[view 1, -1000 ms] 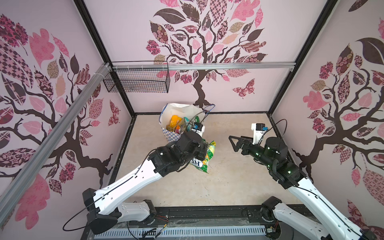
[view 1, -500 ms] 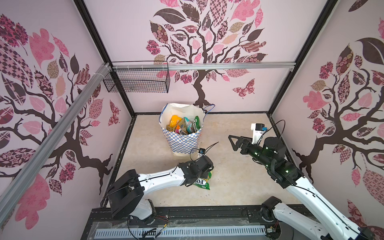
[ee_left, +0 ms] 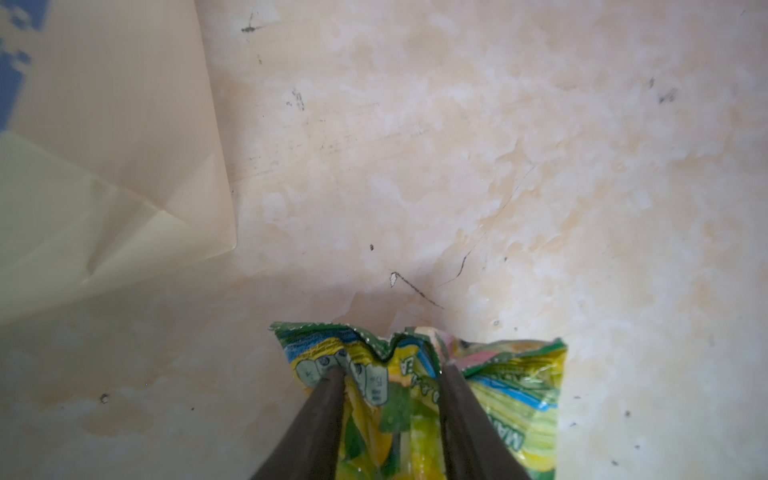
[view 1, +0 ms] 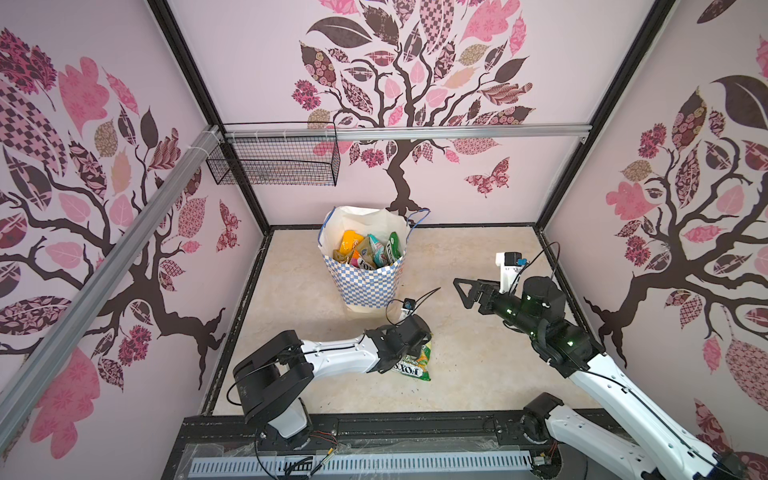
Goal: Take the snacks out of the paper bag
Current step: 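Lift the green packet out with the left gripper and set it on the table, then grasp the orange Fox's packet with the right gripper while the left draws back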
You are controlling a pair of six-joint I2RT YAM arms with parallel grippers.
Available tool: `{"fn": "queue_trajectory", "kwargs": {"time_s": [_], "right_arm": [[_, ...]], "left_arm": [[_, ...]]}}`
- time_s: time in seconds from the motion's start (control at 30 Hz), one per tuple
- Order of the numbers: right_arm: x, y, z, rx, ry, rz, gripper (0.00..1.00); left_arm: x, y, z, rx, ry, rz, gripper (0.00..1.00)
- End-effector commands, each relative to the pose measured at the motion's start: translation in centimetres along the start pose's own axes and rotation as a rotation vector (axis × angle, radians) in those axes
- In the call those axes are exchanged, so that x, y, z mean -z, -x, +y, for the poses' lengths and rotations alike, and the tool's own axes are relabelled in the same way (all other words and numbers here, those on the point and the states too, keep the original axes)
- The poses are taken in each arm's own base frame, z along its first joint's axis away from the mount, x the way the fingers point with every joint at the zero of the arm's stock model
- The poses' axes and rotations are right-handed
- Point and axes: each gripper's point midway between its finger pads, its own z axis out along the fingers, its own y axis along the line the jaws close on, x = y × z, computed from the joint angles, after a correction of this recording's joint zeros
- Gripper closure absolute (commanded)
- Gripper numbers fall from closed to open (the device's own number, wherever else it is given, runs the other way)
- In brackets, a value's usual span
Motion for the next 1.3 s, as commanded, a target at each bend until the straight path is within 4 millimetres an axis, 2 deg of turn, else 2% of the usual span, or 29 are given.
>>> {"fn": "queue_trajectory", "kwargs": {"time_s": [0.0, 0.13, 0.23, 0.33, 0.5, 0.6, 0.67, 0.8, 0.87, 1.0, 1.1, 1.2, 1.27], "right_arm": [[0.5, 0.9, 0.7, 0.019, 0.012, -0.026, 0.00], [0.6, 2.1, 1.7, 0.041, 0.031, -0.038, 0.00], [0.2, 3.6, 3.3, 0.117, 0.059, -0.031, 0.00], [-1.0, 5.8, 5.0, 0.211, 0.066, -0.003, 0.00], [-4.6, 8.9, 10.1, 0.278, 0.192, 0.123, 0.00], [-6.7, 10.6, 12.4, 0.255, 0.255, 0.157, 0.00], [-8.1, 11.8, 13.8, 0.248, 0.281, 0.150, 0.00], [-11.4, 12.4, 17.4, 0.303, 0.317, 0.139, 0.00], [-13.5, 11.9, 19.3, 0.328, 0.340, 0.163, 0.00], [-18.4, 9.6, 21.3, 0.343, 0.370, 0.238, 0.00], [-21.9, 6.8, 20.9, 0.339, 0.380, 0.290, 0.00], [-25.2, 4.0, 18.6, 0.339, 0.327, 0.328, 0.00], [-27.1, 2.4, 16.9, 0.345, 0.287, 0.342, 0.01]], "left_arm": [[2.1, 1.8, 0.0, 0.003, -0.021, -0.063, 0.53], [6.2, 4.9, 0.2, 0.024, -0.043, -0.145, 0.50], [10.6, 7.9, 0.7, 0.022, -0.052, -0.230, 0.48], [14.9, 10.3, 1.4, -0.037, -0.054, -0.287, 0.43], [21.1, 13.2, 4.3, -0.106, -0.024, -0.340, 0.32], [24.1, 14.3, 7.4, -0.131, 0.010, -0.363, 0.26], [25.9, 14.8, 9.2, -0.165, 0.035, -0.396, 0.19], [27.2, 14.9, 11.6, -0.186, 0.066, -0.427, 0.08], [26.7, 14.7, 12.8, -0.175, 0.089, -0.430, 0.04], [25.2, 14.0, 14.2, -0.164, 0.111, -0.430, 0.02], [24.5, 13.4, 14.5, -0.190, 0.120, -0.443, 0.02], [24.5, 12.7, 14.0, -0.191, 0.078, -0.459, 0.02], [24.4, 12.2, 12.8, -0.210, 0.003, -0.479, 0.04]]}}
